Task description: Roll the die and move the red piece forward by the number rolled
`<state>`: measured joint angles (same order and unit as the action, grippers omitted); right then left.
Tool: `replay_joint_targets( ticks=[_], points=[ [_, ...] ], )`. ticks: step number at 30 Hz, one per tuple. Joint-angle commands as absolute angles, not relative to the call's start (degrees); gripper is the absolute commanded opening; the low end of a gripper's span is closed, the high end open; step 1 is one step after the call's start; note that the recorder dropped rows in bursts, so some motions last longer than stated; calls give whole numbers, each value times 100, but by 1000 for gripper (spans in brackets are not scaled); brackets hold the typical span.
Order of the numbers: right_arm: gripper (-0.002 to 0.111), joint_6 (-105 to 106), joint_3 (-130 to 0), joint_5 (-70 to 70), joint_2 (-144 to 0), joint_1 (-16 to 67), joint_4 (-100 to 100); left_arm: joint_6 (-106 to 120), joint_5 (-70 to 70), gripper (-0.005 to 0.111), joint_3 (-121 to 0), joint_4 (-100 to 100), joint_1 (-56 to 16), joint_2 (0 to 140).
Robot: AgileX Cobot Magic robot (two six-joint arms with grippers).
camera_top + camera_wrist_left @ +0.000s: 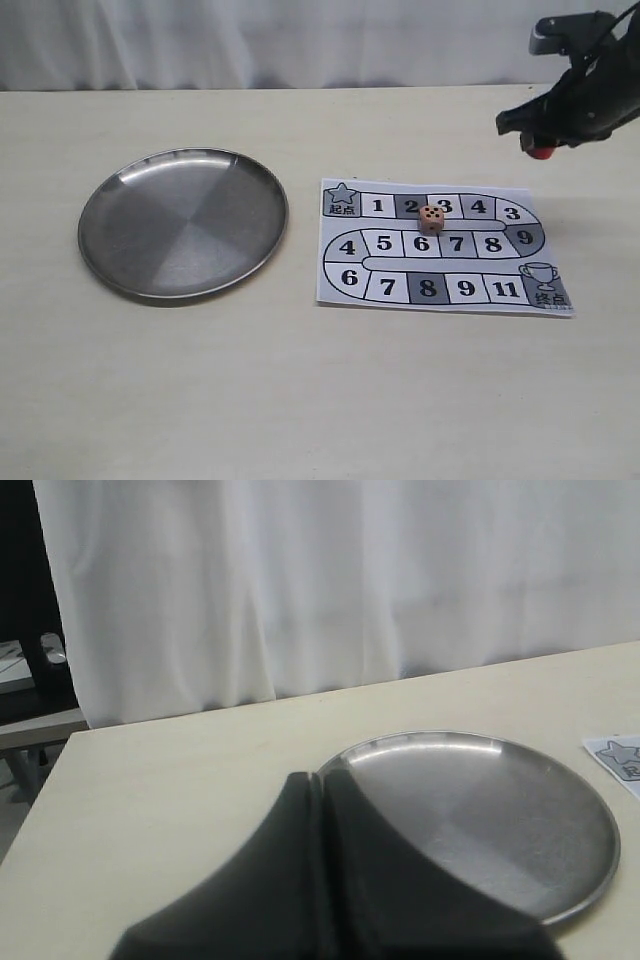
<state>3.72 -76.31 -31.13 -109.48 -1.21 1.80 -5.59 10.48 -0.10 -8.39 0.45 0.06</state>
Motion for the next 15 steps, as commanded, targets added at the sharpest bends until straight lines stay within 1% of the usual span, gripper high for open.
replay_joint_targets(
  ticks=[1, 4, 8, 10, 12, 15],
  points=[
    [5, 359, -7287, -2555, -11567, -130, 232, -564, 993, 0, 0, -826, -3, 0],
    [5, 359, -7249, -2536, -12044, -130, 219, -564, 993, 0, 0, -826, -3, 0],
    [5, 359, -7249, -2536, -12114, -115, 219, -564, 993, 0, 0, -826, -3, 0],
    [7, 217, -7249, -2536, -12114, -115, 244, -564, 993, 0, 0, -826, -3, 0],
    [16, 140, -7249, -2519, -12114, -115, 244, -564, 993, 0, 0, -826, -3, 0],
    [34, 140, -7249, -2485, -12114, -115, 233, -564, 993, 0, 0, -826, -3, 0]
  ],
)
